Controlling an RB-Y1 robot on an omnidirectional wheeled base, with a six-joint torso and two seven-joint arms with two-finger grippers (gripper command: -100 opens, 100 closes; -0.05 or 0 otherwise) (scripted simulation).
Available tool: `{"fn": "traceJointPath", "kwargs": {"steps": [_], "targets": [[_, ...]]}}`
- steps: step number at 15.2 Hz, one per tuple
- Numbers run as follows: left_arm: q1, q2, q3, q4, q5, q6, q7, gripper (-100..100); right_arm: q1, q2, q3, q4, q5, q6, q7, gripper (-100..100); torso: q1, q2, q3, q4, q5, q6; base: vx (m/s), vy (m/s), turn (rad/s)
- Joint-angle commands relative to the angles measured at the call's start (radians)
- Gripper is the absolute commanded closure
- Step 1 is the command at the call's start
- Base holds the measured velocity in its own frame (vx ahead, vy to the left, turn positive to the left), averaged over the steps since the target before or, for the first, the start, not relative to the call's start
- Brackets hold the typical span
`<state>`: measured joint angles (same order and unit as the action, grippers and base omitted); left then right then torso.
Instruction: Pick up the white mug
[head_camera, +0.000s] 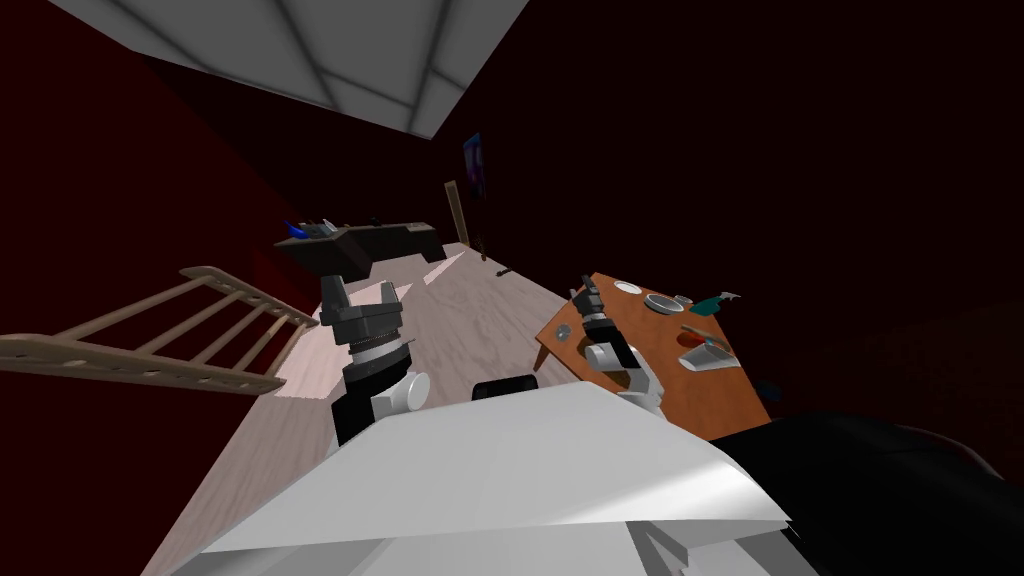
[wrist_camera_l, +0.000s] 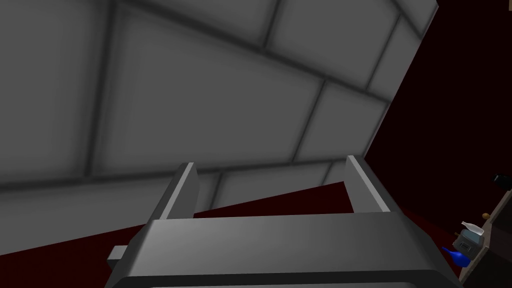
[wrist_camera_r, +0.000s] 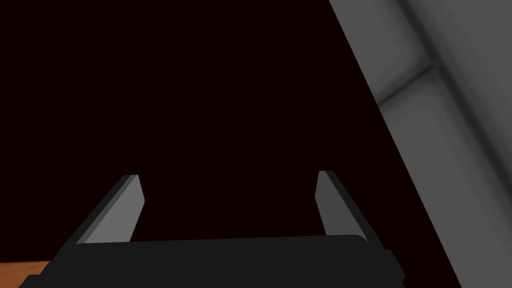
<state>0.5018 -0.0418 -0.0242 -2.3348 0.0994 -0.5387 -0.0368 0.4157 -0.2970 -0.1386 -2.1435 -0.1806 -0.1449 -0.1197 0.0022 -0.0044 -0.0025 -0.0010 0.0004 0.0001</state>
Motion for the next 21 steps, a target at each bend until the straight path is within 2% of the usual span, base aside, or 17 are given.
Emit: {"fn": "traceJointPath", "kwargs": {"steps": [1,2,4,5,6,9,10,12,13,16,17,20,21], "targets": [[0.0,0.0,0.0,0.0,0.0,0.0,0.0,0,0.004,-0.008,-0.007,0.005,-0.006,0.038,-0.012,-100,0.0,0.0,0.0,0.0,0.0,0.0,0.044,0.027,-0.016],[0.0,0.0,0.0,0.0,0.0,0.0,0.0,0,-0.001,-0.027,-0.025,0.035,-0.022,0.066,-0.038,-100,0.0,0.0,0.0,0.0,0.0,0.0,0.057,0.042,-0.035],[0.0,0.0,0.0,0.0,0.0,0.0,0.0,0,-0.001,-0.027,-0.025,0.035,-0.022,0.102,-0.038,-100,0.001,0.0,0.0,0.0,0.0,0.0,0.054,0.048,-0.036],[0.0,0.0,0.0,0.0,0.0,0.0,0.0,0,-0.001,-0.027,-0.025,0.035,-0.022,0.102,-0.038,-100,0.001,0.0,0.0,0.0,0.0,0.0,0.02,0.024,0.0],[0.0,0.0,0.0,0.0,0.0,0.0,0.0,0,-0.007,-0.045,-0.043,0.067,-0.039,0.14,-0.065,-100,0.0,0.001,0.001,0.0,0.0,0.0,0.035,0.034,-0.032],[0.0,0.0,0.0,0.0,0.0,0.0,0.0,0,-0.007,-0.045,-0.043,0.067,-0.039,0.168,-0.065,-100,0.0,0.001,0.001,0.0,0.0,0.0,0.036,0.029,-0.024],[0.0,0.0,0.0,0.0,0.0,0.0,0.0,0,-0.013,-0.061,-0.061,0.099,-0.055,0.206,-0.094,-100,-0.001,0.002,0.001,0.0,0.0,0.0,0.049,0.027,-0.037],[0.0,0.0,0.0,0.0,0.0,0.0,0.0,0,-0.013,-0.061,-0.061,0.099,-0.055,0.236,-0.094,-100,-0.001,0.0,0.0,0.0,0.0,0.0,0.054,0.031,-0.033],[0.0,0.0,0.0,0.0,0.0,0.0,0.0,0,-0.02,-0.077,-0.08,0.132,-0.073,0.268,-0.122,-100,0.0,0.0,0.0,0.0,0.0,0.0,0.061,0.05,-0.039],[0.0,0.0,0.0,0.0,0.0,0.0,0.0,0,-0.02,-0.077,-0.08,0.132,-0.073,0.305,-0.122,-100,0.001,0.0,0.0,0.0,0.0,0.0,0.05,0.042,-0.021],[0.0,0.0,0.0,0.0,0.0,0.0,0.0,0,-0.026,-0.092,-0.099,0.166,-0.09,0.332,-0.152,-100,0.0,0.001,0.0,0.0,0.0,0.0,0.047,0.036,-0.034],[0.0,0.0,0.0,0.0,0.0,0.0,0.0,0,-0.026,-0.092,-0.099,0.166,-0.09,0.376,-0.152,-100,0.0,0.0,0.0,0.0,0.0,0.0,0.044,0.029,-0.021],[0.0,0.0,0.0,0.0,0.0,0.0,0.0,0,-0.033,-0.106,-0.118,0.2,-0.108,0.401,-0.181,-100,-0.001,0.001,0.001,0.0,0.0,0.0,0.056,0.029,-0.035]]}}
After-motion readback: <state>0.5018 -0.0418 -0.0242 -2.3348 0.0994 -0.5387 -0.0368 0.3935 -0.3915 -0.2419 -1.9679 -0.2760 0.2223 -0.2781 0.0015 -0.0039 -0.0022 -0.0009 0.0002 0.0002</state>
